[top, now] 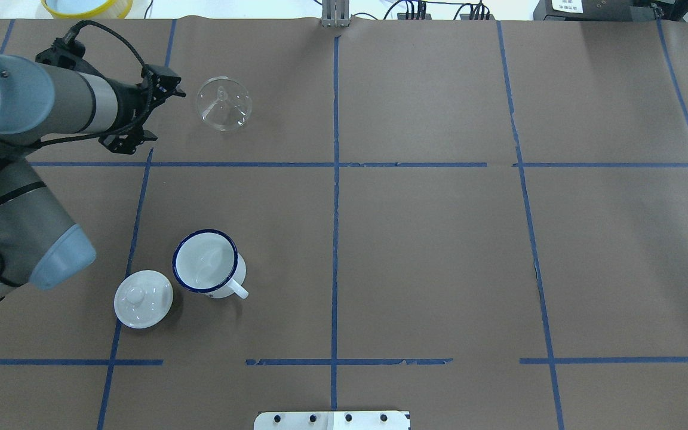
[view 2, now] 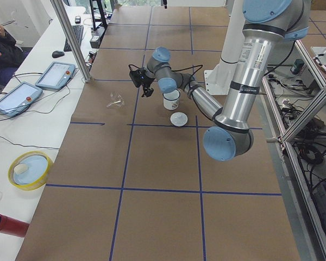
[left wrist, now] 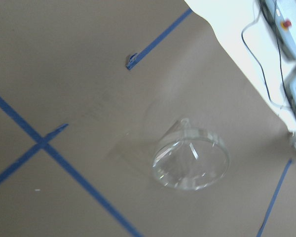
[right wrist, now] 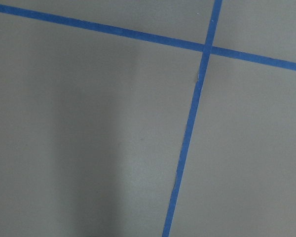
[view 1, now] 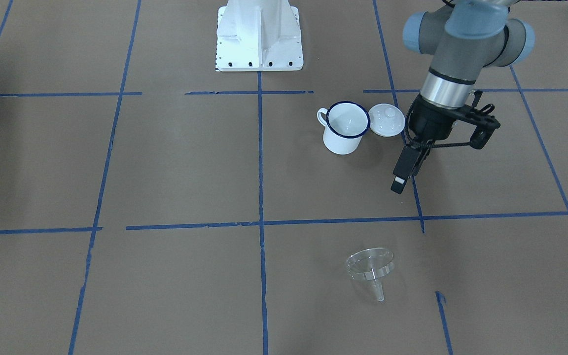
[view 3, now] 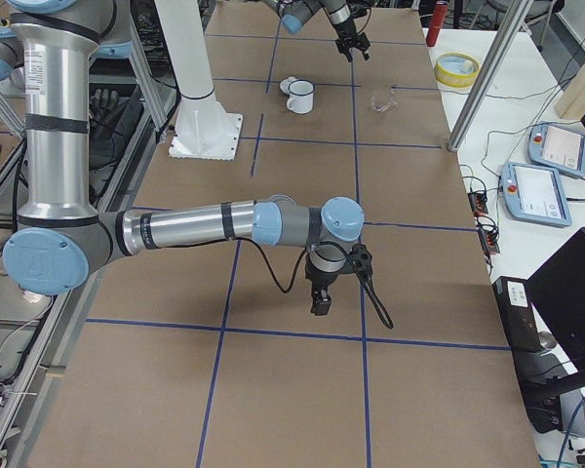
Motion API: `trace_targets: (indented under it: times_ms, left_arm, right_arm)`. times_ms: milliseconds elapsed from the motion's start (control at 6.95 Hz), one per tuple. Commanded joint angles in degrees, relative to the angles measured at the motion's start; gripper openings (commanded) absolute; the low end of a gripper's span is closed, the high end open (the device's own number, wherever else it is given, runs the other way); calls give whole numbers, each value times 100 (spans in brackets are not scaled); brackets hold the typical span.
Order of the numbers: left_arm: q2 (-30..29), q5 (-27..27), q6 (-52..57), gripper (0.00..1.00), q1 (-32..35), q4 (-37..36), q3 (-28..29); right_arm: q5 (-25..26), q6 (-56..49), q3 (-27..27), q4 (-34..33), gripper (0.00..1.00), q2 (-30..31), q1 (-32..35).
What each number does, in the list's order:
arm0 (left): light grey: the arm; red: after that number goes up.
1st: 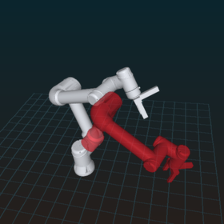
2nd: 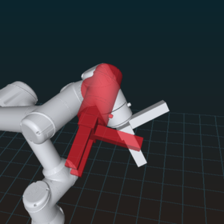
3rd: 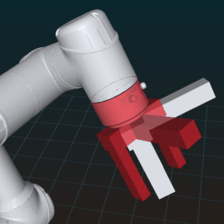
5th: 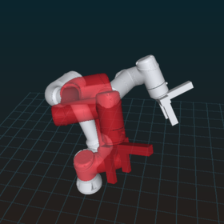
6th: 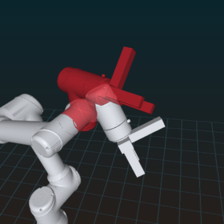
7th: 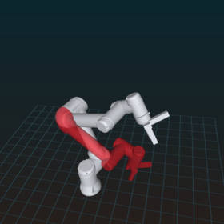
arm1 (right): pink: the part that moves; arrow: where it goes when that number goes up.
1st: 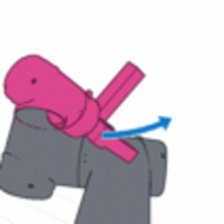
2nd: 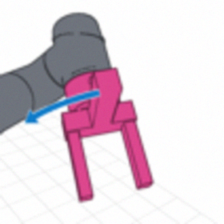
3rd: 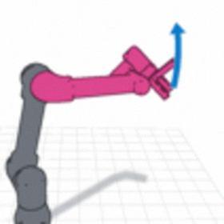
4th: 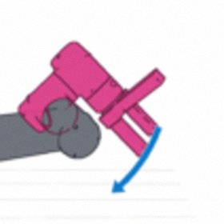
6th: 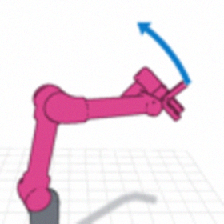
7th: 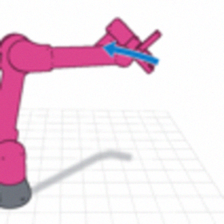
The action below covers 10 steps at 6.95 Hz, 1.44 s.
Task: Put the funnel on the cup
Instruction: 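Move the left gripper to the clear glass cup and grasp it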
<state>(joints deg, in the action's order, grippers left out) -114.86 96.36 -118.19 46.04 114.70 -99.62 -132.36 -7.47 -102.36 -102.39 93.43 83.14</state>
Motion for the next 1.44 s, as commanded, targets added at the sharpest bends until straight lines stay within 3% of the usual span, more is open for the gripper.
trace_targets:
  times_ms: [0, 288, 576, 720, 864, 1008, 1295]
  left_arm:
    - [-1182, -851, -1919, 100, -94, 17, 1743]
    - [-1618, -1319, -2593, 100, -305, 261, 2568]
    - [-1855, -1401, -2718, 100, -332, 701, 3244]
    - [-1865, -1401, -2736, 79, -332, 729, 3230]
    - [-1865, -1409, -2866, 35, -332, 773, 3229]
    - [-1856, -1401, -2981, 0, -332, 904, 3221]
    - [-1812, -1401, -2720, 0, -315, 984, 2959]
  right_arm:
    - [0, 0, -3, 0, 100, 0, 0]
    - [0, 0, -3, 0, 100, 0, 0]
    - [0, 0, -3, 0, 100, 0, 0]
    - [0, 0, -3, -9, 100, 0, 0]
    - [0, 0, -3, 0, 100, 0, 0]
    - [0, 0, -3, 0, 100, 0, 0]
    - [0, 0, -3, 0, 100, 0, 0]
